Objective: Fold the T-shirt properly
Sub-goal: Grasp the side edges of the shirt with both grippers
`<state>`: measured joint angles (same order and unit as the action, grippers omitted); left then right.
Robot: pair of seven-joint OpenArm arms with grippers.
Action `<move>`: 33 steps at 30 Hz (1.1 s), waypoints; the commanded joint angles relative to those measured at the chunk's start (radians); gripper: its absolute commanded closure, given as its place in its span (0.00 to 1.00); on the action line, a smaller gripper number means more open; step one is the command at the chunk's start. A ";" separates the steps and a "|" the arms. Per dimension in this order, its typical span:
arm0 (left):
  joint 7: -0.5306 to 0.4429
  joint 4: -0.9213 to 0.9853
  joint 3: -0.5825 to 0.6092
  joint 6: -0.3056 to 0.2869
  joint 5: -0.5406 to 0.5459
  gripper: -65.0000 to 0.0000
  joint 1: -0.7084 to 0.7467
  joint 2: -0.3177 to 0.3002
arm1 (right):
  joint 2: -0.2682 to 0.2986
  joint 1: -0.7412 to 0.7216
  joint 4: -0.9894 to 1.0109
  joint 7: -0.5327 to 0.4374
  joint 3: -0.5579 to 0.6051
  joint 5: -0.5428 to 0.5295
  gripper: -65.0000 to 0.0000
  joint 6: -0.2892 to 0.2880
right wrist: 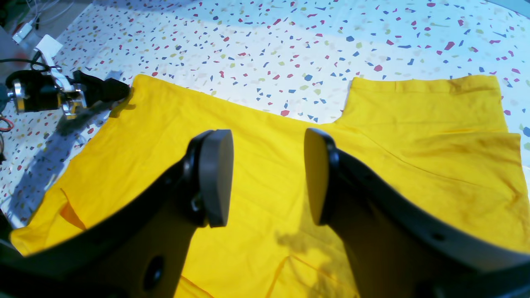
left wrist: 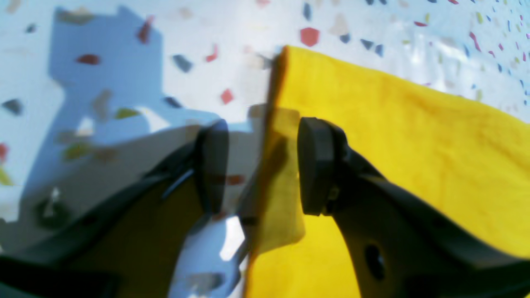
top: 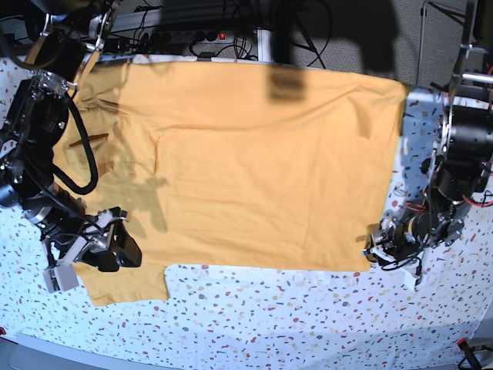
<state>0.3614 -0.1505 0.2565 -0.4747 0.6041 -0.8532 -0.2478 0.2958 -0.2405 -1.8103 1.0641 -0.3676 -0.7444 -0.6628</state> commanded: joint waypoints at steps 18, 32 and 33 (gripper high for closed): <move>-0.105 -0.013 -0.002 -0.008 -0.064 0.83 -0.031 0.051 | 0.012 -0.022 -0.016 -0.023 -0.003 -0.023 0.57 -0.015; -0.176 -0.013 -0.002 -0.008 -0.064 1.00 -0.031 0.050 | 0.012 -0.026 0.004 -0.120 -0.003 0.190 0.57 -0.015; -0.175 -0.013 -0.002 -0.008 -0.064 1.00 -0.031 0.050 | 0.013 -0.032 0.024 -0.148 -0.003 0.254 0.57 -0.015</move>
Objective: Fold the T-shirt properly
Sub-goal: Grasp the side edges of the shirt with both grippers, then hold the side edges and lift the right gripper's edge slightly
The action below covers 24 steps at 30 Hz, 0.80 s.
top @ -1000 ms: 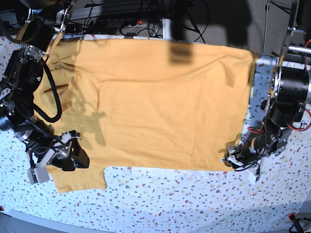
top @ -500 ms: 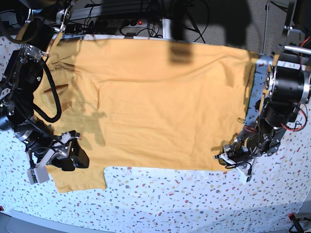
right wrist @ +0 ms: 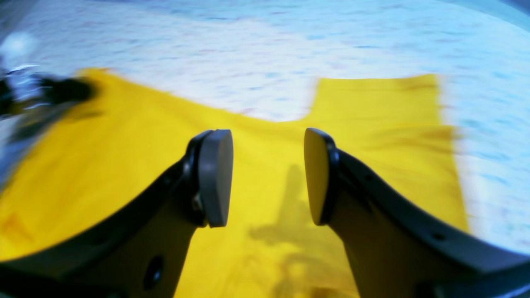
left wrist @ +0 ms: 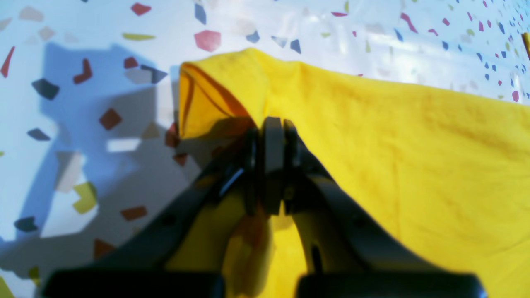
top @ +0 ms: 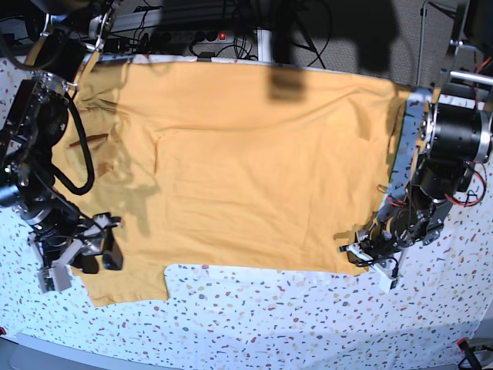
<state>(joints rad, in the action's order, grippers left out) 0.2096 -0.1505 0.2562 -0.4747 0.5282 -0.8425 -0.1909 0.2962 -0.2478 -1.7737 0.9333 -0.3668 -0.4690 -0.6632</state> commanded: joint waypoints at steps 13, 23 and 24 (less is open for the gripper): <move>-0.001 -0.013 -0.001 -0.008 0.011 1.00 -0.041 -0.006 | 0.175 -0.374 0.660 -0.166 -0.004 0.126 0.38 -0.013; -0.001 -0.014 -0.001 -0.008 0.012 1.00 -0.042 -0.006 | 0.299 -0.571 1.236 -0.342 -0.004 0.285 0.38 0.021; -0.001 -0.014 -0.002 -0.008 0.012 1.00 -0.042 -0.006 | 0.294 -0.569 1.268 -0.374 -0.004 0.313 0.38 0.033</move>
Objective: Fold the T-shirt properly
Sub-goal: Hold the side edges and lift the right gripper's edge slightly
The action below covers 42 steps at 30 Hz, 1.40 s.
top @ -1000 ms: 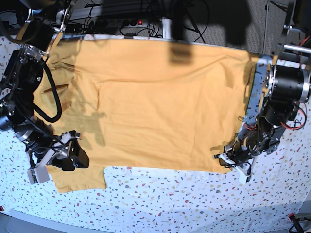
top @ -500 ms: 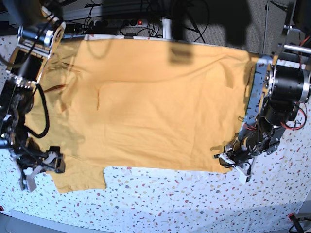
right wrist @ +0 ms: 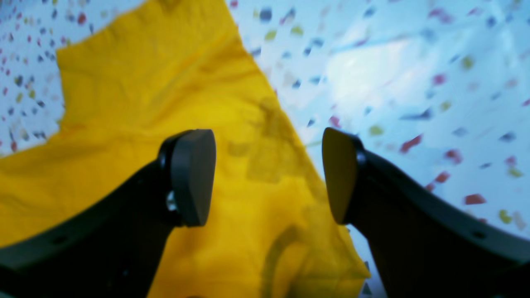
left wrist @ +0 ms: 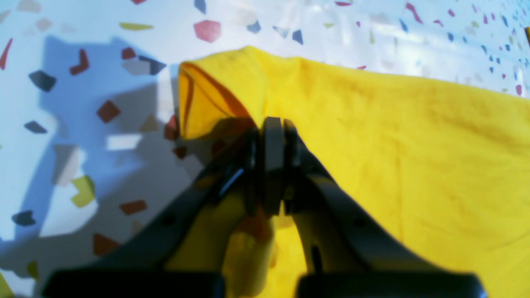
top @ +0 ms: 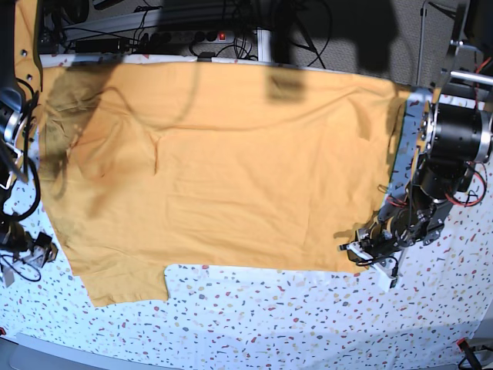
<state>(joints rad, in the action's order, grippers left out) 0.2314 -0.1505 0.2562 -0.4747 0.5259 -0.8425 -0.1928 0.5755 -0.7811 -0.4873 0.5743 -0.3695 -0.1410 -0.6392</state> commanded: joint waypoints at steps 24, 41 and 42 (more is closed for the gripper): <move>0.007 -0.014 -0.001 -0.008 0.017 1.00 -0.042 -0.004 | -0.085 0.039 0.076 -0.405 -0.002 0.272 0.38 0.193; 0.007 -0.014 -0.001 -0.008 0.017 1.00 -0.042 -0.005 | -0.085 0.119 0.076 -0.420 -0.002 0.269 0.59 0.211; 0.007 -0.014 -0.001 -0.008 0.017 1.00 -0.042 -0.005 | -0.085 0.119 0.076 -0.420 -0.002 0.268 0.59 0.211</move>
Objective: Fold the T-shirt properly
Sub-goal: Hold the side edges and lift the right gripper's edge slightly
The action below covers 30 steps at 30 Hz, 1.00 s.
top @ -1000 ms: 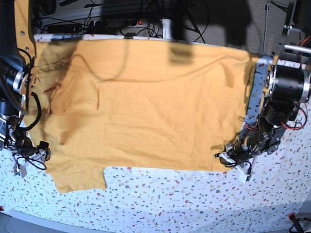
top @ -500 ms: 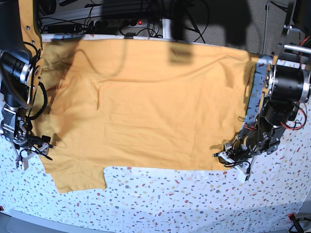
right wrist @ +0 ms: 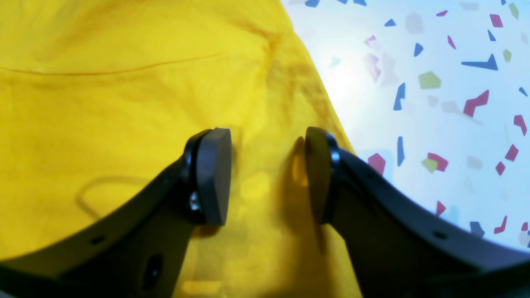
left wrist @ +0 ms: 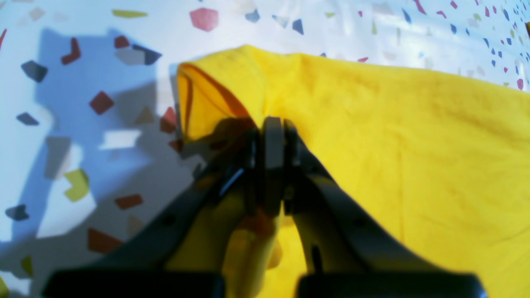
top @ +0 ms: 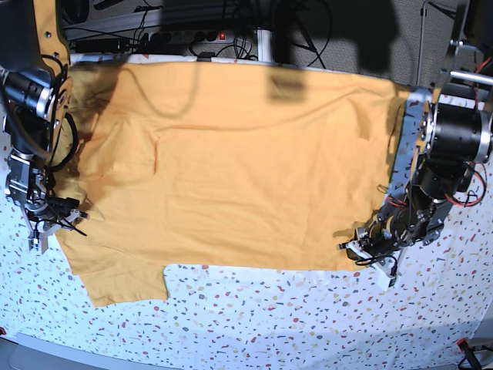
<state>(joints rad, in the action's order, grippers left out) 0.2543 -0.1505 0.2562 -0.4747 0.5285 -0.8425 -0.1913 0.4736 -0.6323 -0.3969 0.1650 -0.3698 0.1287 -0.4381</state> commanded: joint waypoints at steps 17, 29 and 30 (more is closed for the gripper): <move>-0.014 -0.014 -0.001 -0.008 0.014 1.00 -0.042 -0.006 | 0.020 -0.048 -0.019 0.025 -0.001 -0.001 1.00 -0.022; -0.009 -0.014 -0.001 -0.008 0.014 1.00 -0.042 -0.006 | 0.127 -0.048 -0.039 -0.084 -0.001 -0.020 0.61 -0.022; -0.009 -0.014 -0.002 -0.008 0.014 1.00 -0.042 -0.006 | 0.139 -0.047 -0.039 -0.076 -0.001 -0.029 0.61 -0.023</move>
<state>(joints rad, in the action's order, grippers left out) 0.2646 -0.1505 0.2562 -0.4751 0.5289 -0.8425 -0.1909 0.5911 -0.6487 -0.4160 0.1085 -0.3698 0.1089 -0.4564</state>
